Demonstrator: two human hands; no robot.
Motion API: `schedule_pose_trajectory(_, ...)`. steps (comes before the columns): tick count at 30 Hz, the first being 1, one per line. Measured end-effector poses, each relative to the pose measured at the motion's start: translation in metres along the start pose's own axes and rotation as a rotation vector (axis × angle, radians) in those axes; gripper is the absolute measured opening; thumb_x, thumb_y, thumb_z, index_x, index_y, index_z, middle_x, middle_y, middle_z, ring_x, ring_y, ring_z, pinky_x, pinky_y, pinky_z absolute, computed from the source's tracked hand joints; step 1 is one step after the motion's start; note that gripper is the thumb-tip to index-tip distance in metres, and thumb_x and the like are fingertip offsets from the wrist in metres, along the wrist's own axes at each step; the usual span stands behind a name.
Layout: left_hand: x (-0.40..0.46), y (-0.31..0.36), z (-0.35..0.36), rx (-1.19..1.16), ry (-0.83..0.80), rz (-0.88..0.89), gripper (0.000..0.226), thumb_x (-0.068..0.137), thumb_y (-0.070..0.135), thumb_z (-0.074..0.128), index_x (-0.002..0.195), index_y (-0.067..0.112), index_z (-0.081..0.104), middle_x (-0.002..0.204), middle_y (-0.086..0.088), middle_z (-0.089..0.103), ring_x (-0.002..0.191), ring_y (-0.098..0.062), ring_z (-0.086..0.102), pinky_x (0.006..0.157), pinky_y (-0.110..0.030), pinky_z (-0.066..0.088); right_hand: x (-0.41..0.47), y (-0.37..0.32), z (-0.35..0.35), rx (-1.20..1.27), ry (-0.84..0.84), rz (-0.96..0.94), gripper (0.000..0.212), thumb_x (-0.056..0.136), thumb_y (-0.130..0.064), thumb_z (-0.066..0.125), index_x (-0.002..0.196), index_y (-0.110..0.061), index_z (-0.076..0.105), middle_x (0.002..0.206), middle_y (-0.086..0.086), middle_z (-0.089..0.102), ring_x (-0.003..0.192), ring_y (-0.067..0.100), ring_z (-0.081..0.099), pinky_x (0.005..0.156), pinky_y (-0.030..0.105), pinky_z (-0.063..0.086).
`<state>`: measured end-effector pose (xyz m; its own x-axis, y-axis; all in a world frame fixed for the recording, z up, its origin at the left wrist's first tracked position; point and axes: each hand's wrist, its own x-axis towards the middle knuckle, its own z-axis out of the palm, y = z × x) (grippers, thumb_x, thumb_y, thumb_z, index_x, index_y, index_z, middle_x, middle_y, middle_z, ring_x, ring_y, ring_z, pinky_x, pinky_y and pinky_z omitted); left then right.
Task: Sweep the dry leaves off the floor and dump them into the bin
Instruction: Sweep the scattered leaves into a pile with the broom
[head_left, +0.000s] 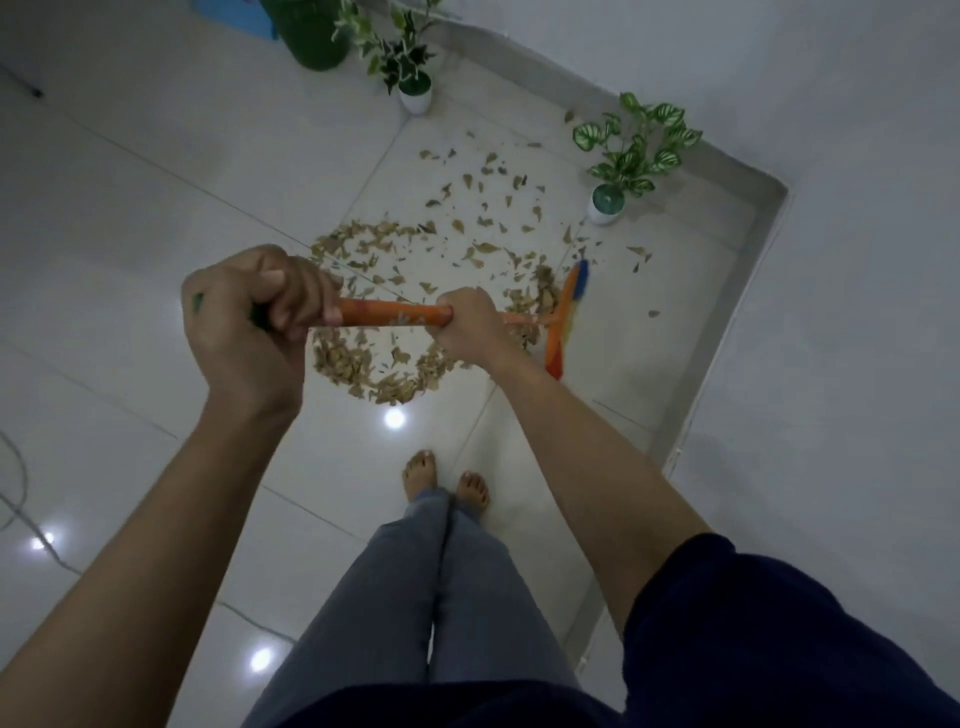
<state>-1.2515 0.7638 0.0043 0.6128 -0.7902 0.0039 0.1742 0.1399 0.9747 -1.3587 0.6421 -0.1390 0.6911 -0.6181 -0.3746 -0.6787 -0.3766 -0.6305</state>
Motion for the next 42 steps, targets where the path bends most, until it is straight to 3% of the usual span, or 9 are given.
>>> schedule_pose_trajectory(8, 0.015, 0.009, 0.044, -0.145, -0.200, -0.001, 0.026, 0.066, 0.021, 0.043, 0.041, 0.027, 0.045, 0.039, 0.011, 0.039, 0.046, -0.015, 0.045, 0.067, -0.024, 0.045, -0.034, 0.026, -0.054, -0.025, 0.149, 0.177, 0.039, 0.079, -0.012, 0.055, 0.047, -0.018, 0.034, 0.049, 0.000, 0.043, 0.045, 0.011, 0.037, 0.046, 0.026, 0.027)
schedule_pose_trajectory(12, 0.020, -0.026, 0.097, -0.108, -0.336, -0.060, 0.027, 0.072, 0.022, 0.046, 0.046, 0.023, 0.047, 0.045, 0.008, 0.043, 0.057, -0.014, 0.058, 0.071, -0.027, 0.050, -0.046, 0.085, -0.086, -0.129, 0.083, 0.292, 0.037, 0.085, -0.017, 0.057, 0.051, -0.011, 0.043, 0.055, 0.008, 0.049, 0.062, 0.021, 0.047, 0.052, 0.028, 0.025)
schedule_pose_trajectory(15, 0.029, -0.060, 0.133, -0.073, -0.378, -0.147, 0.027, 0.077, 0.017, 0.047, 0.051, 0.014, 0.044, 0.047, 0.006, 0.043, 0.064, -0.013, 0.063, 0.073, -0.032, 0.051, -0.041, 0.134, -0.104, -0.164, 0.010, 0.356, 0.028, 0.086, -0.017, 0.056, 0.072, 0.007, 0.060, 0.080, 0.024, 0.064, 0.074, 0.033, 0.058, 0.063, 0.034, 0.039)
schedule_pose_trajectory(18, 0.031, -0.092, 0.161, -0.027, -0.341, -0.197, 0.026, 0.075, 0.024, 0.047, 0.051, 0.014, 0.044, 0.048, 0.004, 0.044, 0.064, -0.015, 0.062, 0.077, -0.040, 0.049, -0.032, 0.175, -0.112, -0.223, -0.114, 0.359, 0.021, 0.086, -0.017, 0.057, 0.075, 0.000, 0.059, 0.091, 0.023, 0.066, 0.087, 0.035, 0.061, 0.064, 0.029, 0.035)
schedule_pose_trajectory(22, 0.028, -0.112, 0.173, -0.034, -0.218, -0.225, 0.027, 0.069, 0.024, 0.048, 0.045, 0.013, 0.043, 0.047, 0.003, 0.043, 0.059, -0.020, 0.055, 0.069, -0.030, 0.046, -0.010, 0.197, -0.104, -0.210, -0.168, 0.316, 0.035, 0.089, -0.017, 0.053, 0.056, -0.006, 0.050, 0.062, 0.010, 0.054, 0.063, 0.027, 0.052, 0.056, 0.028, 0.030)
schedule_pose_trajectory(25, 0.038, -0.100, 0.155, -0.032, -0.109, -0.204, 0.026, 0.068, 0.023, 0.048, 0.042, 0.024, 0.049, 0.044, 0.008, 0.046, 0.056, -0.015, 0.056, 0.063, -0.025, 0.047, 0.014, 0.169, -0.091, -0.128, -0.183, 0.221, 0.038, 0.089, -0.021, 0.056, 0.054, -0.009, 0.050, 0.058, 0.005, 0.053, 0.055, 0.017, 0.050, 0.054, 0.027, 0.037)
schedule_pose_trajectory(29, 0.051, -0.060, 0.127, 0.027, 0.046, -0.125, 0.031, 0.070, 0.019, 0.043, 0.039, 0.025, 0.045, 0.040, 0.010, 0.041, 0.048, -0.013, 0.050, 0.071, -0.023, 0.049, 0.037, 0.110, -0.079, -0.013, -0.236, 0.120, 0.042, 0.084, -0.010, 0.054, 0.048, -0.019, 0.034, 0.050, -0.004, 0.037, 0.048, 0.008, 0.035, 0.045, 0.020, 0.025)
schedule_pose_trajectory(36, 0.067, 0.012, 0.115, 0.103, -0.101, 0.058, 0.036, 0.069, 0.011, 0.024, 0.044, 0.029, 0.042, 0.041, 0.017, 0.038, 0.045, -0.016, 0.044, 0.073, -0.028, 0.047, 0.029, 0.073, -0.120, 0.060, -0.081, -0.076, 0.042, 0.081, -0.010, 0.055, 0.044, -0.019, 0.035, 0.046, -0.006, 0.038, 0.041, 0.006, 0.035, 0.038, 0.013, 0.025)
schedule_pose_trajectory(42, 0.063, -0.042, 0.172, -0.029, -0.150, 0.001, 0.029, 0.072, 0.022, 0.039, 0.045, 0.028, 0.048, 0.043, 0.013, 0.044, 0.049, -0.015, 0.052, 0.072, -0.028, 0.045, 0.022, 0.152, -0.171, -0.242, -0.118, 0.002, 0.044, 0.080, -0.015, 0.057, 0.044, -0.020, 0.031, 0.046, -0.004, 0.035, 0.043, 0.008, 0.034, 0.044, 0.021, 0.025)
